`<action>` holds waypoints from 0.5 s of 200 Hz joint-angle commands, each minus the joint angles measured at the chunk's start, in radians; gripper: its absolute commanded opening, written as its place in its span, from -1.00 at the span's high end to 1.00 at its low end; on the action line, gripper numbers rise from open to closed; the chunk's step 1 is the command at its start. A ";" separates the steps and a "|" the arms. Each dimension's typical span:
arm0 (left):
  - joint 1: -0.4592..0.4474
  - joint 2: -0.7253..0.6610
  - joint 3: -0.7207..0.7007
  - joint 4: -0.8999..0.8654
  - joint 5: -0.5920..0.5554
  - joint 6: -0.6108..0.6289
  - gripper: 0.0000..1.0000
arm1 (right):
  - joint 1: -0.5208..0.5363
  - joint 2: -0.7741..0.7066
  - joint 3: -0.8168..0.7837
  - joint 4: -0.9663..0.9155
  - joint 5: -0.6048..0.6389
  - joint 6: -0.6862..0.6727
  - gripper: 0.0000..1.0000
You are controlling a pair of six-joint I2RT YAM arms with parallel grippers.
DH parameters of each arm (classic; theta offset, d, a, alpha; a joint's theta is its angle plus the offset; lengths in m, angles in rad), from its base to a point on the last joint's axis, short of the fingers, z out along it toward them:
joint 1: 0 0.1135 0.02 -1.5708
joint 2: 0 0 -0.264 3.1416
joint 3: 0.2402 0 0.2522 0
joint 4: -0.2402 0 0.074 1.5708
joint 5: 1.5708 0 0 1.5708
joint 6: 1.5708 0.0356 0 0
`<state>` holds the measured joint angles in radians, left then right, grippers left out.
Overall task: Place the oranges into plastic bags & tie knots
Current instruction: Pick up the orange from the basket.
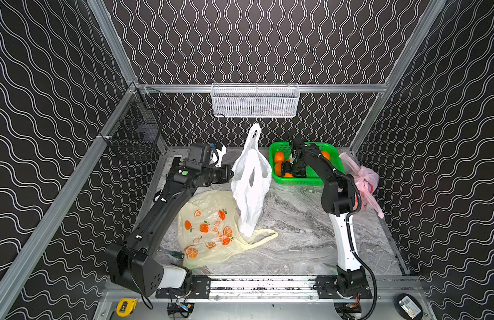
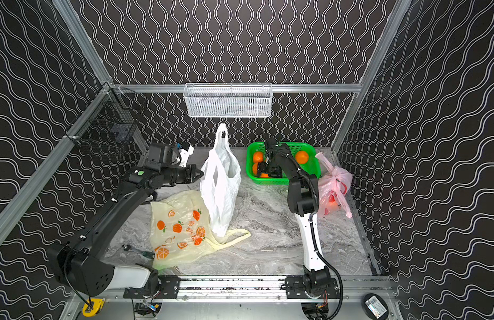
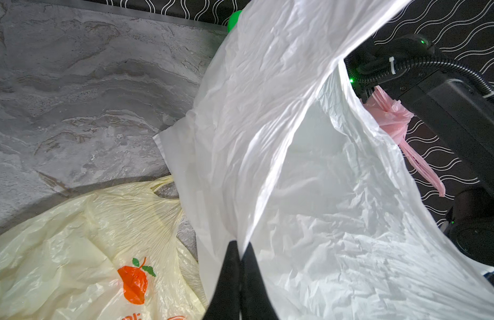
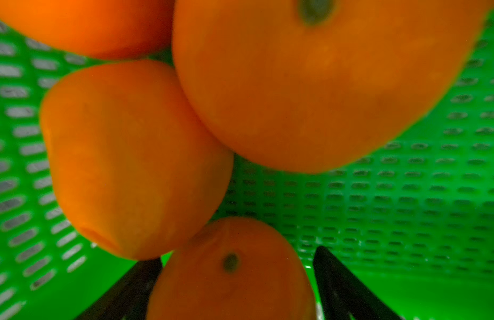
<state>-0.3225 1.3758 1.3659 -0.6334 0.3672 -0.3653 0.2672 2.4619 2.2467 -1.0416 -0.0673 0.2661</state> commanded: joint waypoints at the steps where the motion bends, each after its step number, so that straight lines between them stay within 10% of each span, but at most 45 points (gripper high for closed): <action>1: 0.000 -0.003 -0.004 0.023 0.007 -0.011 1.00 | 0.003 -0.008 -0.006 -0.022 0.010 0.005 -0.49; 100: 0.006 -0.046 -0.136 0.254 0.255 -0.153 1.00 | -0.023 -0.384 -0.201 0.122 0.053 0.015 -0.12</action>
<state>-0.3210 1.3392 1.2644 -0.5346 0.5018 -0.4442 0.2474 2.2086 2.0983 -0.9916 -0.0551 0.2703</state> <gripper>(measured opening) 0.048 0.659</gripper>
